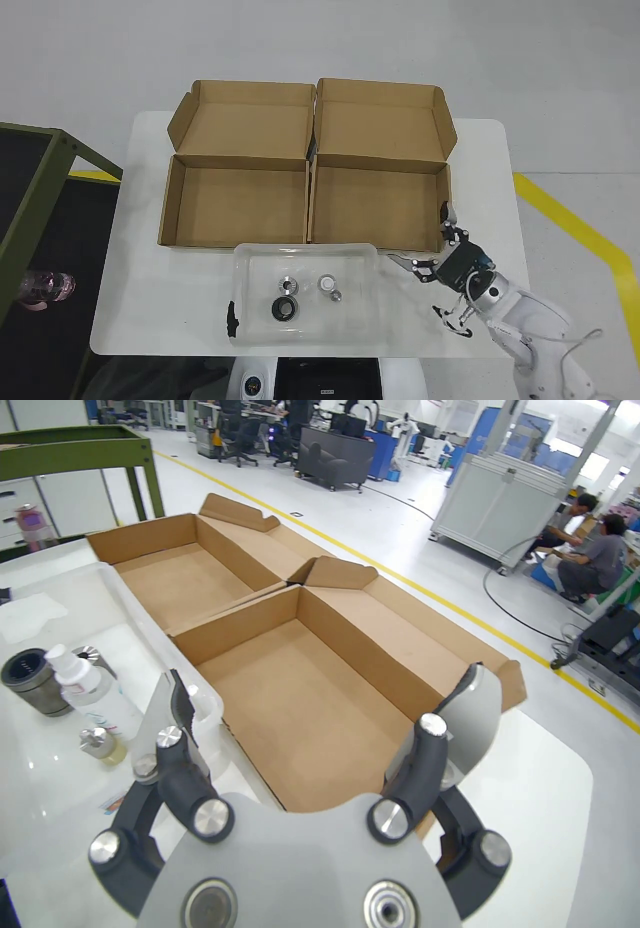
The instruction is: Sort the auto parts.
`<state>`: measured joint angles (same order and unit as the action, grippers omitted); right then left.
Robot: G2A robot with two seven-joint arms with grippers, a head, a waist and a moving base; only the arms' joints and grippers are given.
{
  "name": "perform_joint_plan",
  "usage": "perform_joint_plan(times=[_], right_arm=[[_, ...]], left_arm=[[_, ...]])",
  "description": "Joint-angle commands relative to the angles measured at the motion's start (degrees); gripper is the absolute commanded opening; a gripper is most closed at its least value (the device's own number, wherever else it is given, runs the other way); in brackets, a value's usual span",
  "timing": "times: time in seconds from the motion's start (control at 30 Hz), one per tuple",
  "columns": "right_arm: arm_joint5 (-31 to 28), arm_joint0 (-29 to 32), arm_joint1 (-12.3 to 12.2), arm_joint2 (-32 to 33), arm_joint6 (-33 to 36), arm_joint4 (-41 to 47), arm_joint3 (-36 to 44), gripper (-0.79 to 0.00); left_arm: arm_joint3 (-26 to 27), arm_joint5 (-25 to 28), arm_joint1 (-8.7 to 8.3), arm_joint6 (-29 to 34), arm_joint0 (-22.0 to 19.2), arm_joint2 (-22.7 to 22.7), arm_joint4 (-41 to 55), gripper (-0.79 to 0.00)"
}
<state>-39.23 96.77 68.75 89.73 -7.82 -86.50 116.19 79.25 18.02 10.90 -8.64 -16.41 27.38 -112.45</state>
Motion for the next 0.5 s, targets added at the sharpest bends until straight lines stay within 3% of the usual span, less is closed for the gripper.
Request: perform_joint_plan(times=[0.0,0.47], right_arm=[[-2.65,-1.01,-0.13,-1.57,0.91,-0.12,0.42,0.000],[-12.51,-8.25,-0.49,-13.62,10.84,0.69,1.65,0.000]], left_arm=[[0.00,0.00,0.00,0.00,0.00,0.00,0.00,0.000],[0.00,0.00,0.00,0.00,0.00,0.00,0.00,0.000]])
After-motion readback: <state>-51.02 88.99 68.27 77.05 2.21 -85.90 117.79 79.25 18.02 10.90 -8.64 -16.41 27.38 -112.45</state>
